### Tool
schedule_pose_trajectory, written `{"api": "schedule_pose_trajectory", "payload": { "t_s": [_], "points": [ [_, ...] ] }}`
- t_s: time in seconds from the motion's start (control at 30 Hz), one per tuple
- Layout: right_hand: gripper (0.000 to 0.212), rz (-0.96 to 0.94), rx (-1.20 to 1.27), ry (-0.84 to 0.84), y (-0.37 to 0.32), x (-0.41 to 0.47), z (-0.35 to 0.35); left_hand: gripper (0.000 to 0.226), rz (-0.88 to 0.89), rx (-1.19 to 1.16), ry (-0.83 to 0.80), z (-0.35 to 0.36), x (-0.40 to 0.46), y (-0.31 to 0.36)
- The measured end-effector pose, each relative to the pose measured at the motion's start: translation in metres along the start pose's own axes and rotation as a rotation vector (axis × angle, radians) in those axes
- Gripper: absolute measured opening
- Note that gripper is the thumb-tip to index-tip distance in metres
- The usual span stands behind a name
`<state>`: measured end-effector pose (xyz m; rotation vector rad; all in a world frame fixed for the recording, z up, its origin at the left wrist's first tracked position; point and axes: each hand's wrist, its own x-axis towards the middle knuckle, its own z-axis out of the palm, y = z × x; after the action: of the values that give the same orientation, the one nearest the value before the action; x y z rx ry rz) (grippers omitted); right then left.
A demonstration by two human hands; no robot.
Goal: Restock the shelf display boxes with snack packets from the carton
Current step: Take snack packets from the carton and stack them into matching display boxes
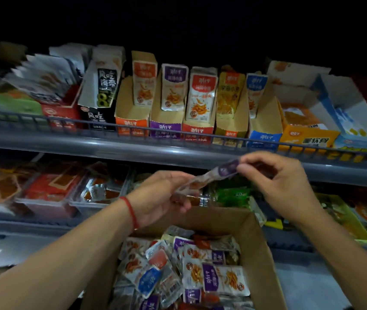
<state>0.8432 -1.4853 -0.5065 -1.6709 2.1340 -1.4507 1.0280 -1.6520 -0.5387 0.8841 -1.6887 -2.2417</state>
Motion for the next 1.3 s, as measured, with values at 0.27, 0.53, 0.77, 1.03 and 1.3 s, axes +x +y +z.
{"api": "schedule_pose_trajectory", "payload": {
  "t_s": [0.27, 0.53, 0.77, 1.03, 1.3],
  "points": [
    [0.02, -0.274, -0.369, 0.213, -0.066, 0.134, -0.007, 0.024, 0.94, 0.946, 0.752, -0.054, 0.015, 0.019],
    [0.026, -0.305, -0.787, 0.084, -0.083, 0.24, 0.044, 0.074, 0.855, 1.329, 0.642, -0.062, 0.019, 0.03],
    [0.021, -0.218, -0.941, -0.059, -0.061, 0.264, 0.08, 0.077, 0.751, 1.406, 0.611, -0.056, 0.022, 0.032],
    [0.015, -0.119, -1.033, -0.19, -0.057, 0.29, 0.097, 0.077, 0.761, 1.356, 0.599, -0.053, 0.02, 0.034],
    [0.018, -0.038, -1.179, -0.094, -0.05, 0.306, 0.111, 0.077, 0.752, 1.343, 0.593, -0.053, 0.019, 0.035]
  ]
}}
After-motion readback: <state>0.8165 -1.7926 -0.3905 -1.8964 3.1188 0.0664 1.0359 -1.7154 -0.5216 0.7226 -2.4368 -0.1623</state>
